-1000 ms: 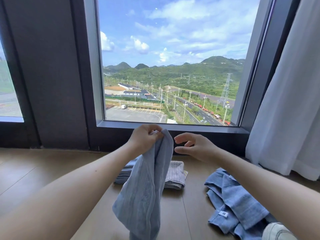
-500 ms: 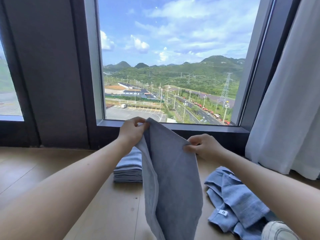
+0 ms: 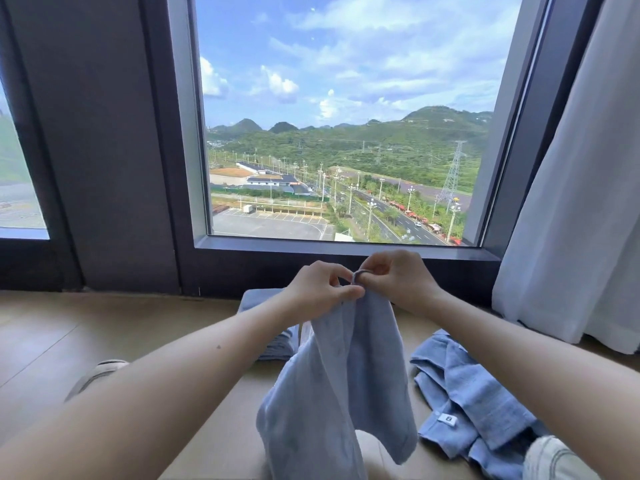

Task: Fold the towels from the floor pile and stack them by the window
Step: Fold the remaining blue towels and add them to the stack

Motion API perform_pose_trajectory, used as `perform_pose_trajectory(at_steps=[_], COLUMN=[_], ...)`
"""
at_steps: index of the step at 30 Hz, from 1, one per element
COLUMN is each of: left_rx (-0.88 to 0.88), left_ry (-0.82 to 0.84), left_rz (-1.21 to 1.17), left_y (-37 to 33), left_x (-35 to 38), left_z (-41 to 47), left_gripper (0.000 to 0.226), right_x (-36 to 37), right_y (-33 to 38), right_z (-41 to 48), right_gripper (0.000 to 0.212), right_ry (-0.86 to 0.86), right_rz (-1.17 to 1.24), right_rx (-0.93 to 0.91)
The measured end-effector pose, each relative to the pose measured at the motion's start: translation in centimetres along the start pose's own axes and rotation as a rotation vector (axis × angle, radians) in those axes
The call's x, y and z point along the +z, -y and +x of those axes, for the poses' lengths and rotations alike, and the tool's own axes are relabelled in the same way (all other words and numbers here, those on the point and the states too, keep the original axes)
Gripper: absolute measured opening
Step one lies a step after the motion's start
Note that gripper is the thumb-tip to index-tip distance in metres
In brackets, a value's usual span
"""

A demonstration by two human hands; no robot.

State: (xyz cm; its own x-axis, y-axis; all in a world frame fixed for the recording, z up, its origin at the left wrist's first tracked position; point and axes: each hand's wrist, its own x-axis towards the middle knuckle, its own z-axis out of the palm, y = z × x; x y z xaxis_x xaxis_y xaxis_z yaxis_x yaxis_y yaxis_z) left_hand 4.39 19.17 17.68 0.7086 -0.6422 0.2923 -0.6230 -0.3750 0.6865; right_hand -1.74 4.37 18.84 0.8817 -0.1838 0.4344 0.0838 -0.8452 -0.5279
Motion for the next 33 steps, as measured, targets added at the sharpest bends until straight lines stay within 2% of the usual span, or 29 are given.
perform_pose_trajectory(at_steps=[5, 11, 18, 21, 25, 29, 33], left_rx=[-0.008, -0.094, -0.211, -0.245, -0.229, -0.213, -0.259], left_ry=[-0.094, -0.218, -0.292, -0.283, -0.156, -0.071, -0.056], left_rz=[0.067, 0.017, -0.011, 0.032, 0.104, -0.052, -0.316], left_y=[0.0, 0.5, 1.7, 2.4, 2.4, 1.5, 1.0], left_x=[0.2, -1.1, -2.9, -3.4, -2.8, -1.7, -1.1], left_z=[0.1, 0.5, 0.9, 0.7, 0.3, 0.6, 0.9], left_gripper=[0.016, 0.017, 0.017, 0.017, 0.014, 0.010, 0.016], right_x=[-0.3, -1.4, -2.6, -3.1, -2.8, -1.9, -1.0], right_y=[-0.3, -1.9, -3.6, -3.7, -2.5, -1.2, -0.5], right_z=[-0.3, -1.0, -1.6, -1.6, -1.1, -0.6, -0.4], right_gripper=[0.006, 0.009, 0.012, 0.015, 0.011, 0.013, 0.011], right_ry=[-0.004, 0.204, 0.356, 0.278, 0.148, 0.128, 0.110], right_rz=[0.015, 0.008, -0.062, -0.067, -0.001, 0.057, 0.257], right_rx=[0.005, 0.080, 0.202, 0.203, 0.161, 0.170, 0.233])
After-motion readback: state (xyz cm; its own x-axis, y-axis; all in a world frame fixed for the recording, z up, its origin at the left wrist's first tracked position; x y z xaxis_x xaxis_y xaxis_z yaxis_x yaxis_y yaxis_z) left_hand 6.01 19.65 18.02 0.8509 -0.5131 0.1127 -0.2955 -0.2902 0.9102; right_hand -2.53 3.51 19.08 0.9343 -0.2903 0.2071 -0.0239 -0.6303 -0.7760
